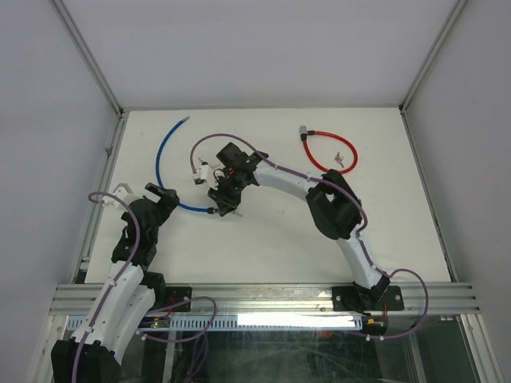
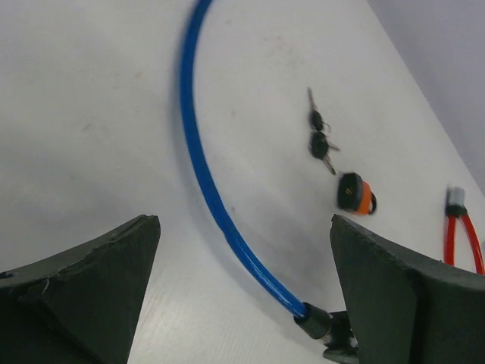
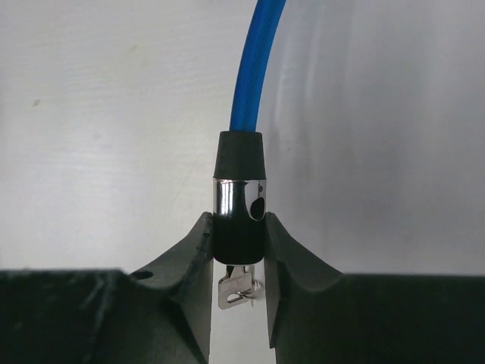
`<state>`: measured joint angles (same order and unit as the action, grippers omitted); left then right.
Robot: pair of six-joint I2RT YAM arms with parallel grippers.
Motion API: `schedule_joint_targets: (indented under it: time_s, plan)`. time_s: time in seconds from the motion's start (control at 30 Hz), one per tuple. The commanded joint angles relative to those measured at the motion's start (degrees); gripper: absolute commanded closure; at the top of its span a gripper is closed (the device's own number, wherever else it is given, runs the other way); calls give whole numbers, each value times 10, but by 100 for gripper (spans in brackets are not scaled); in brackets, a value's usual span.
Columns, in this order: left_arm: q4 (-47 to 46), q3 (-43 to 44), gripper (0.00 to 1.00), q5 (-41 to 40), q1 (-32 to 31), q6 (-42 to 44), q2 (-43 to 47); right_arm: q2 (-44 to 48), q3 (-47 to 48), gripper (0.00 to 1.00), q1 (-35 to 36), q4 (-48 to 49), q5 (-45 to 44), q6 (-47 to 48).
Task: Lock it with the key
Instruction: Pick up the lock from the center of the board.
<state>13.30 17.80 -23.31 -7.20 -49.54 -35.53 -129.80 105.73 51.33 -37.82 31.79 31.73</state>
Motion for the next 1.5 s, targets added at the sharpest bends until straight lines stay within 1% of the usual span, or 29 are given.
schedule_joint_targets:
  time_s: [0.0, 0.07, 0.13, 0.23, 0.3, 0.37, 0.43, 0.5, 0.57, 0.67, 0.73, 0.8, 0.83, 0.9, 1.03, 1.13, 1.27, 1.37, 1.47]
  plan:
    - [-152, -30, 3, 191, -5, 121, 42, 133, -51, 100, -43, -44, 104, 18]
    - [-212, -49, 4, 274, -5, 152, 61, 156, -87, 100, -66, -68, 132, 32]
    - [-273, -66, 6, 337, -10, 167, 73, 179, -121, 100, -87, -90, 157, 47]
    - [-358, -81, 9, 411, -25, 181, 71, 215, -173, 100, -126, -112, 191, 69]
    - [-424, -88, 11, 449, -50, 192, 60, 241, -207, 100, -144, -121, 211, 87]
    - [-479, -91, 11, 470, -89, 215, 44, 257, -226, 100, -158, -145, 227, 112]
    - [-522, -92, 11, 475, -152, 262, 18, 262, -232, 100, -171, -188, 239, 142]
    - [-523, -82, 10, 465, -214, 332, 2, 262, -231, 100, -184, -229, 253, 172]
    - [-507, -71, 9, 445, -260, 399, -4, 264, -229, 100, -197, -261, 262, 194]
    - [-511, -68, 7, 459, -283, 463, -5, 282, -233, 100, -214, -293, 269, 224]
    - [-536, -74, 1, 506, -284, 473, -16, 295, -236, 100, -221, -302, 265, 230]
    - [-572, -81, 1, 540, -284, 475, -43, 305, -238, 100, -227, -310, 260, 227]
    - [-581, -82, 1, 539, -283, 472, -57, 307, -238, 100, -228, -315, 258, 225]
    - [-561, -73, 1, 527, -284, 484, -76, 306, -238, 100, -230, -328, 252, 226]
    - [-512, -50, 2, 533, -286, 543, -101, 300, -236, 100, -235, -349, 246, 232]
    - [-450, -30, 9, 476, -313, 607, -113, 299, -228, 100, -235, -359, 245, 232]
    - [-410, -20, 11, 375, -376, 698, -119, 299, -227, 100, -235, -359, 248, 231]
    - [-373, 1, 14, 353, -403, 764, -145, 295, -226, 100, -235, -360, 249, 230]
    - [-354, 25, 19, 328, -408, 787, -187, 292, -226, 100, -235, -362, 252, 230]
